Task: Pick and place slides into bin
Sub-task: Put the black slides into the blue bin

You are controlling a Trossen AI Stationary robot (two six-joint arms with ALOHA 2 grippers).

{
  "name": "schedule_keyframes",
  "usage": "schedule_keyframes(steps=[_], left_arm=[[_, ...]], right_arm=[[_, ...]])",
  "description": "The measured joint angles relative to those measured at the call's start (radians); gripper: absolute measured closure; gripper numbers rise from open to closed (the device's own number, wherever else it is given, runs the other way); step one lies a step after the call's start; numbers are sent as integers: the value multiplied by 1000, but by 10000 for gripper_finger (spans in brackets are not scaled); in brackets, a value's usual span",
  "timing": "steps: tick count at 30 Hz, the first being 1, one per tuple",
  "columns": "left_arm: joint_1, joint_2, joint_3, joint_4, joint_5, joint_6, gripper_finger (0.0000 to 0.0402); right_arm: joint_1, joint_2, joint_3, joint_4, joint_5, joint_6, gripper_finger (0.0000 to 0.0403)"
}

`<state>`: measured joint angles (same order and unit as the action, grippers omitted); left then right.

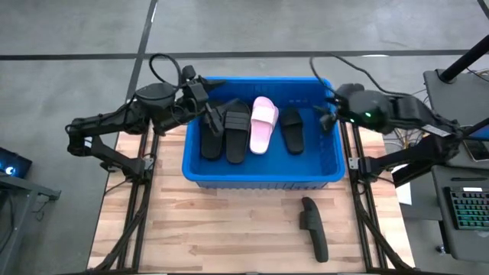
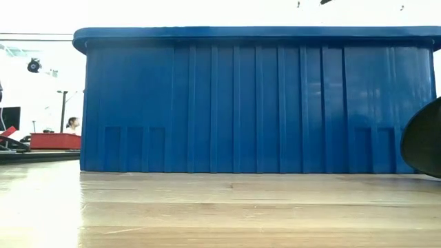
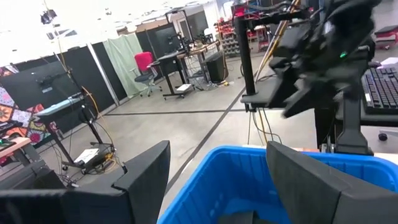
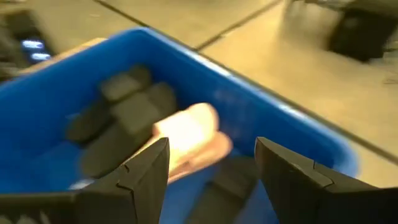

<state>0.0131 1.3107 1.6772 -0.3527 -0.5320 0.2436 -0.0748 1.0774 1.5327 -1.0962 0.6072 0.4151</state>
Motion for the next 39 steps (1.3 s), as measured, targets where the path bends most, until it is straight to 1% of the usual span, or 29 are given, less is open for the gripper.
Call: schedule_keyframes(steps=[3, 7, 14, 21, 26, 32, 39], left_arm=[[0, 13, 0, 5, 0, -1, 151], [0, 26, 0, 7, 0, -2, 151], [0, 51, 0, 6, 0, -4, 151], [-2, 64, 1, 2, 0, -8, 151], [-4, 67, 1, 4, 0, -85, 151], [-4, 69, 1, 5, 0, -84, 151], [-4, 75, 1, 4, 1, -84, 151]], right_arm=[[90, -28, 0, -8, -62, 49, 177], [213, -33, -2, -60, -161, 133, 177], [447, 1, -2, -77, -281, 252, 177], [700, 88, -2, -91, -285, 380, 177], [851, 209, -2, -152, -266, 489, 177], [964, 365, -2, -198, -276, 583, 177], [1006, 484, -2, -190, -274, 606, 177]])
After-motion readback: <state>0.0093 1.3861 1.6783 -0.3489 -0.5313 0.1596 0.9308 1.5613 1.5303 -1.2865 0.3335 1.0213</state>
